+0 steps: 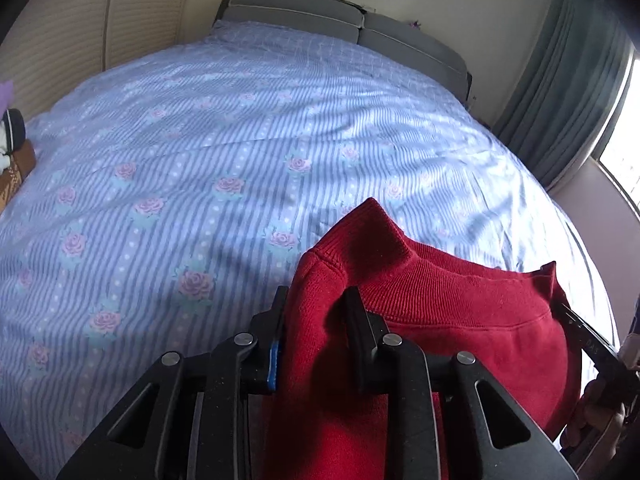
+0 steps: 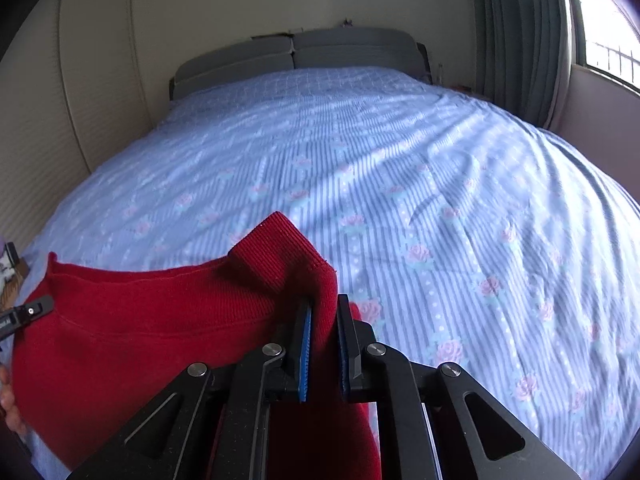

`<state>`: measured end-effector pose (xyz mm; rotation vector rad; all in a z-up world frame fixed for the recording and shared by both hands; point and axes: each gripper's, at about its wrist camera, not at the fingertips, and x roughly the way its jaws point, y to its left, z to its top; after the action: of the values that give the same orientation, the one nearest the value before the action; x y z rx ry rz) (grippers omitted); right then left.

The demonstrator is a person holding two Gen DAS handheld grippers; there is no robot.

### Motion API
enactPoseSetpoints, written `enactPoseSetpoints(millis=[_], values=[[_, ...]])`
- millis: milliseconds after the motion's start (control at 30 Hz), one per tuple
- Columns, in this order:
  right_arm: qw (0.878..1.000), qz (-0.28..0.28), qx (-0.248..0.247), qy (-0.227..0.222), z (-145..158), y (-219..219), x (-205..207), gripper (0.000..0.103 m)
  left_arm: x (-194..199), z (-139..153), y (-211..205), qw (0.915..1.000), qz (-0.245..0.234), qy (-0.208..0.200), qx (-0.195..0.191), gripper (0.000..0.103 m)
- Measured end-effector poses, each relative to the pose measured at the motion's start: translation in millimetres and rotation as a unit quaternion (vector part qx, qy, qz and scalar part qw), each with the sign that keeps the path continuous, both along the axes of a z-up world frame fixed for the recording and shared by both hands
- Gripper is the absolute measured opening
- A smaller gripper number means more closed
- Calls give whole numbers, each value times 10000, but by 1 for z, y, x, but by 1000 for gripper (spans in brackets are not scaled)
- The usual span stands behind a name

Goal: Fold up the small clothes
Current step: 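Release the hem with both grippers and press the folded sweatshirt flat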

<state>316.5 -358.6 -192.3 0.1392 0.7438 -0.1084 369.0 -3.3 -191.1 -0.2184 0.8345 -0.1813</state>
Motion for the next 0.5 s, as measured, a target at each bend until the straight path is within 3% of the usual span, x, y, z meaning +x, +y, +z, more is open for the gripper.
enactPoseSetpoints(millis=[100, 200, 333, 433, 500], values=[[9999, -75, -112, -17, 3, 3, -2, 14, -3, 6, -3, 9999, -59, -57, 147, 30], [9998, -139, -154, -22, 10, 5, -6, 34, -10, 17, -4, 9998, -12, -157, 157, 33], [9989, -48, -285, -361, 34, 13, -18, 41, -26, 44, -14, 9977, -151, -587, 302, 42], [9961, 477, -353, -647, 55, 29, -21, 44, -32, 58, -22, 9958, -282, -776, 407, 42], [9920, 1052, -205, -663, 62, 40, -15, 52, -33, 64, -26, 9953, -313, -796, 448, 42]])
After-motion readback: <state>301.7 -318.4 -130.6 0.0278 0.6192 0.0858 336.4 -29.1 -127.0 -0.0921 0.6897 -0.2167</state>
